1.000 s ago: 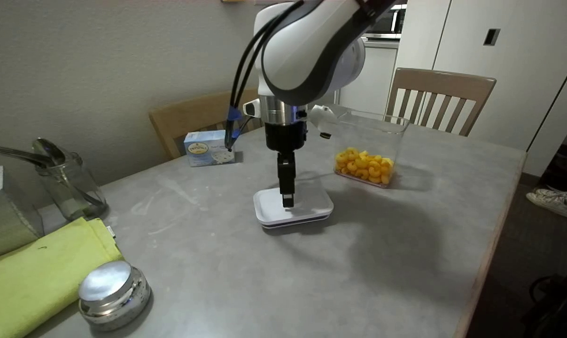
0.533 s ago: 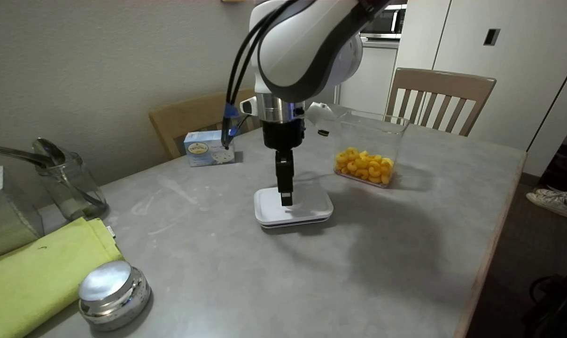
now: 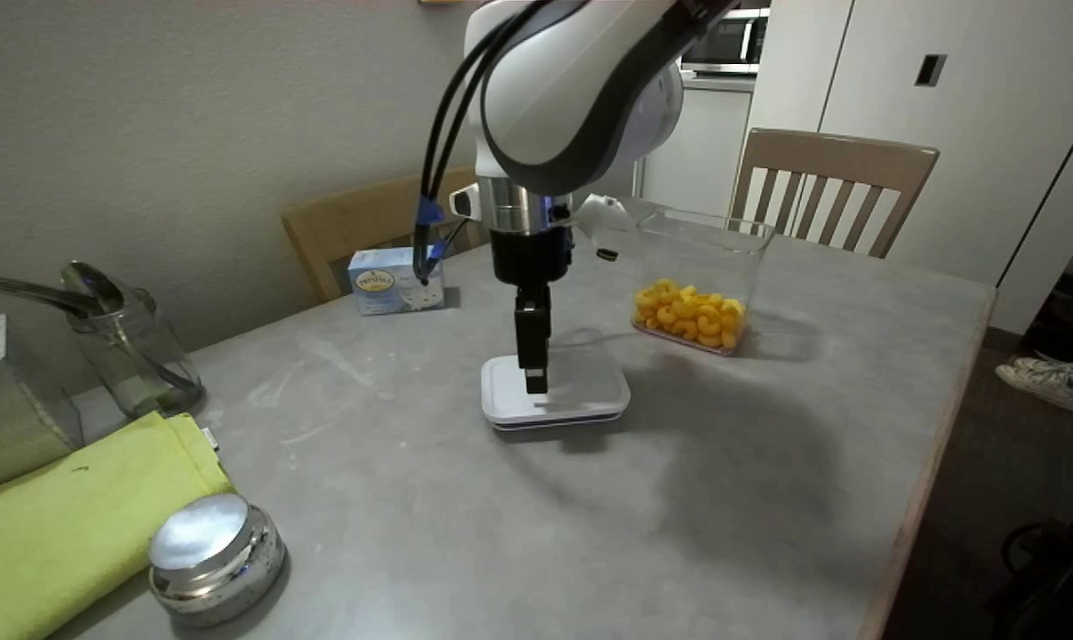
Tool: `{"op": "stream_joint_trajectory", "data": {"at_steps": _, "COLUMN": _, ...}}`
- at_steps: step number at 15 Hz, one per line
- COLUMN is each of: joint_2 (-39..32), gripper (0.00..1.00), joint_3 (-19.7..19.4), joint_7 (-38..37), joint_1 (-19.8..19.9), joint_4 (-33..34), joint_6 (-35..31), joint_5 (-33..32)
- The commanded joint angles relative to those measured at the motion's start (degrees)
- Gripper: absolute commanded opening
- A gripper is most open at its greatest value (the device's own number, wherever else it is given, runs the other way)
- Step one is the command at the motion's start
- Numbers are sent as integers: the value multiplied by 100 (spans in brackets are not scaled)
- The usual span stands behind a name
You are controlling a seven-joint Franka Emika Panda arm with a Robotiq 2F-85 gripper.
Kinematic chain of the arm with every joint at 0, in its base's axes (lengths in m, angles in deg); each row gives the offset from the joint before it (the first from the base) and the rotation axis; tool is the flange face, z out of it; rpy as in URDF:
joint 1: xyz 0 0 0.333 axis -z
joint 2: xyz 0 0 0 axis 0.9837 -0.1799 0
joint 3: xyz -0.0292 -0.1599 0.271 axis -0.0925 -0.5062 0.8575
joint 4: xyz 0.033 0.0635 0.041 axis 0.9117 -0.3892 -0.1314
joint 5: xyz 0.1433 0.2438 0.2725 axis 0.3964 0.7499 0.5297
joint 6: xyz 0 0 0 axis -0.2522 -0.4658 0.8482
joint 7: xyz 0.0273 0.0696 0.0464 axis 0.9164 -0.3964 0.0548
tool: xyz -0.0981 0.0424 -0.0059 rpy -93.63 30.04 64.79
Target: Put the white lid on top of the food container
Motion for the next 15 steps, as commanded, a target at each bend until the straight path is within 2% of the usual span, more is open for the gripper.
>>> {"op": "stream_joint_trajectory", "data": {"at_steps": 1, "joint_2": 122, "gripper": 82, "joint_3": -40, "joint_7": -155, "joint_1": -41, "joint_4": -164, "joint_6": 55, "joint_5": -81}}
{"op": "stream_joint_trajectory", "data": {"at_steps": 2, "joint_2": 128, "gripper": 74, "joint_3": -38, "joint_7": -174, "joint_1": -41, "joint_4": -184, "joint_6": 50, "joint_5": -80}}
{"op": "stream_joint_trajectory", "data": {"at_steps": 5, "joint_2": 150, "gripper": 62, "joint_3": -39, "joint_7": -216, "joint_1": -43, "joint_4": -214, "joint_6": 40, "joint_5": -81}}
{"op": "stream_joint_trajectory", "data": {"at_steps": 7, "joint_2": 169, "gripper": 63, "joint_3": -42, "joint_7": -246, "joint_1": -48, "joint_4": -237, "joint_6": 30, "joint_5": -82}}
{"op": "stream_joint_trajectory", "data": {"at_steps": 8, "joint_2": 176, "gripper": 55, "joint_3": -45, "joint_7": -261, "joint_1": -50, "joint_4": -252, "joint_6": 20, "joint_5": -84}}
{"op": "stream_joint_trajectory", "data": {"at_steps": 9, "joint_2": 181, "gripper": 38, "joint_3": -48, "joint_7": -271, "joint_1": -52, "joint_4": -263, "joint_6": 16, "joint_5": -86}}
{"op": "stream_joint_trajectory", "data": {"at_steps": 10, "joint_2": 188, "gripper": 37, "joint_3": -51, "joint_7": -279, "joint_1": -54, "joint_4": -266, "joint_6": 8, "joint_5": -89}}
{"op": "stream_joint_trajectory", "data": {"at_steps": 11, "joint_2": 199, "gripper": 30, "joint_3": -55, "joint_7": -293, "joint_1": -58, "joint_4": -266, "joint_6": 0, "joint_5": -93}}
{"op": "stream_joint_trajectory", "data": {"at_steps": 12, "joint_2": 200, "gripper": 26, "joint_3": -60, "joint_7": -304, "joint_1": -60, "joint_4": -265, "joint_6": -4, "joint_5": -96}}
{"op": "stream_joint_trajectory", "data": {"at_steps": 15, "joint_2": 198, "gripper": 26, "joint_3": -77, "joint_7": -347, "joint_1": -63, "joint_4": -234, "joint_6": -22, "joint_5": -101}}
